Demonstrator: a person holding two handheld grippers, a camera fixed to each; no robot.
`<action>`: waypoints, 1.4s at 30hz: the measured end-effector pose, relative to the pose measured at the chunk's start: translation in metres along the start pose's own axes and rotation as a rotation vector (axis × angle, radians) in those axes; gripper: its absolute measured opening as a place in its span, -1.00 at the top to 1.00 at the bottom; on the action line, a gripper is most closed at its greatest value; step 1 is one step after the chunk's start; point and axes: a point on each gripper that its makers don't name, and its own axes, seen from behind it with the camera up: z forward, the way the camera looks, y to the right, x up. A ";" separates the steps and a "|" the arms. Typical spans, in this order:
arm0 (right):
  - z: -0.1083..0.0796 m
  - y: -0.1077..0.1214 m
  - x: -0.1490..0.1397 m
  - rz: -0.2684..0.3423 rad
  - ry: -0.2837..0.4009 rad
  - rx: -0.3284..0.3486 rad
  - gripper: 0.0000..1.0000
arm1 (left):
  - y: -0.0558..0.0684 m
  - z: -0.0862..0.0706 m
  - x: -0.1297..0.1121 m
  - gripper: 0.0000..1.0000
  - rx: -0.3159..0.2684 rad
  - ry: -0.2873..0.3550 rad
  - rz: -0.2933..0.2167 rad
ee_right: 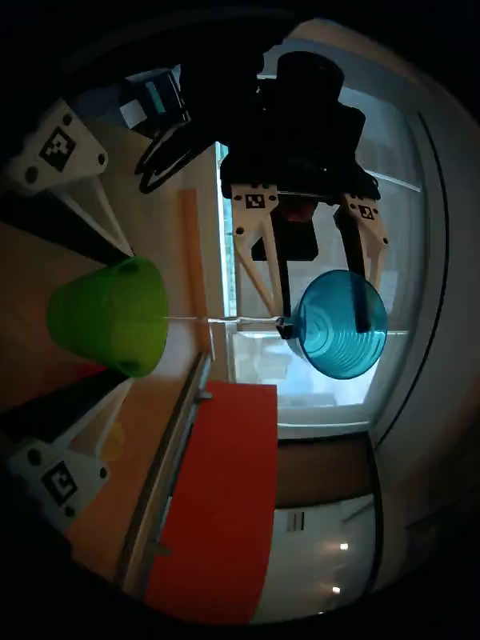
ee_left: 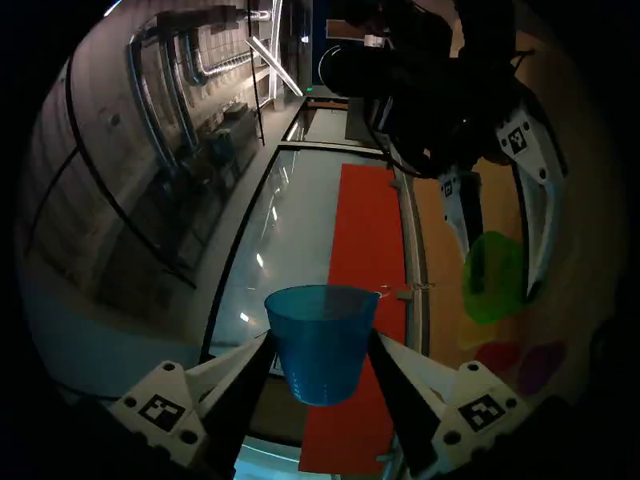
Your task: Pour water
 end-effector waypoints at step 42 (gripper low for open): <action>-0.001 0.006 0.001 0.000 0.005 -0.013 -0.79 | -0.005 -0.005 0.015 -0.62 0.019 0.023 0.141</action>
